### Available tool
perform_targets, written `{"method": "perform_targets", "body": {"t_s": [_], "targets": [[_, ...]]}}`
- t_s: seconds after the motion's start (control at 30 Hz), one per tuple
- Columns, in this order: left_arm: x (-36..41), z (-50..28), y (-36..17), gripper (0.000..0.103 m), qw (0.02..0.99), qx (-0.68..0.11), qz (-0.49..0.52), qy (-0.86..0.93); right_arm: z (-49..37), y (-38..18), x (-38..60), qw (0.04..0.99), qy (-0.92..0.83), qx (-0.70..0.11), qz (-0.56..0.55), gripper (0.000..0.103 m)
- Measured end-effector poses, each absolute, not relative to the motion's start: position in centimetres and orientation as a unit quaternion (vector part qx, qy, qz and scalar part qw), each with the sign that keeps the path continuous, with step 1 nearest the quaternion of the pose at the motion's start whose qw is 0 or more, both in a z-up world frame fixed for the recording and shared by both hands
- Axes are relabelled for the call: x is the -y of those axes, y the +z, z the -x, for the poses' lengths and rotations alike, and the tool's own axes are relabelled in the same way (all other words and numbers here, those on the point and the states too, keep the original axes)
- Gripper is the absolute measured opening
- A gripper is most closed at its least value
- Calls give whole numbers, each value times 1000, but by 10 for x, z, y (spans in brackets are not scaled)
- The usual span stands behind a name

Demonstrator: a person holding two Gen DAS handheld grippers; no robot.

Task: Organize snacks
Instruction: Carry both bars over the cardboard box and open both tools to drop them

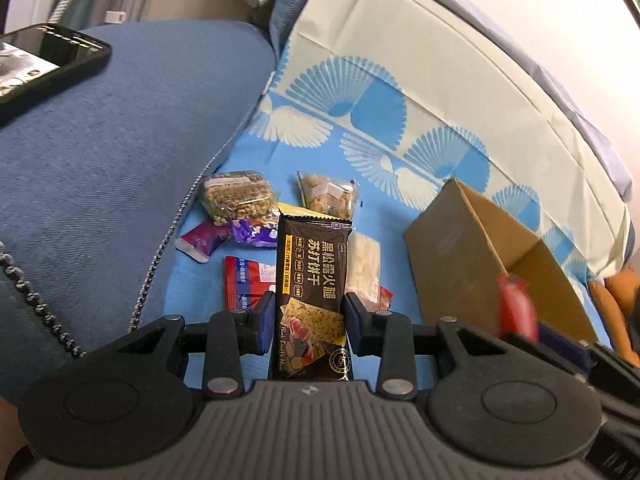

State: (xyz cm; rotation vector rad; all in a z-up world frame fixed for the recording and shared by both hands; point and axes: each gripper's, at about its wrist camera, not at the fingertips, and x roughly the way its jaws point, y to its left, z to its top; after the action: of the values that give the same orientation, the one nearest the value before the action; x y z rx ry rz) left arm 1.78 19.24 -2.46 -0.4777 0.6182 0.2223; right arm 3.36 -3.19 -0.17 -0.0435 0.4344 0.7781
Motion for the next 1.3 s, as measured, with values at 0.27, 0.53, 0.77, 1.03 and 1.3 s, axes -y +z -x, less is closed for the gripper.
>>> {"method": "perform_targets", "body": {"t_s": [0.27, 0.53, 0.77, 1.03, 1.3], "targets": [[-176, -35, 1, 39, 919, -304, 226, 111, -55, 18, 64, 914, 363, -181, -28, 44], [-124, -96, 40, 39, 931, -277, 225, 74, -98, 21, 104, 935, 292, -183, -84, 44], [-51, -156, 56, 39, 941, -264, 212, 12, -139, 10, 154, 956, 153, -220, -117, 44], [21, -188, 57, 42, 945, -273, 170, -58, -163, -12, 199, 952, 59, -260, -148, 45], [-6, -150, 61, 53, 955, -241, 169, -40, -162, -7, 200, 954, 44, -263, -140, 59]]}}
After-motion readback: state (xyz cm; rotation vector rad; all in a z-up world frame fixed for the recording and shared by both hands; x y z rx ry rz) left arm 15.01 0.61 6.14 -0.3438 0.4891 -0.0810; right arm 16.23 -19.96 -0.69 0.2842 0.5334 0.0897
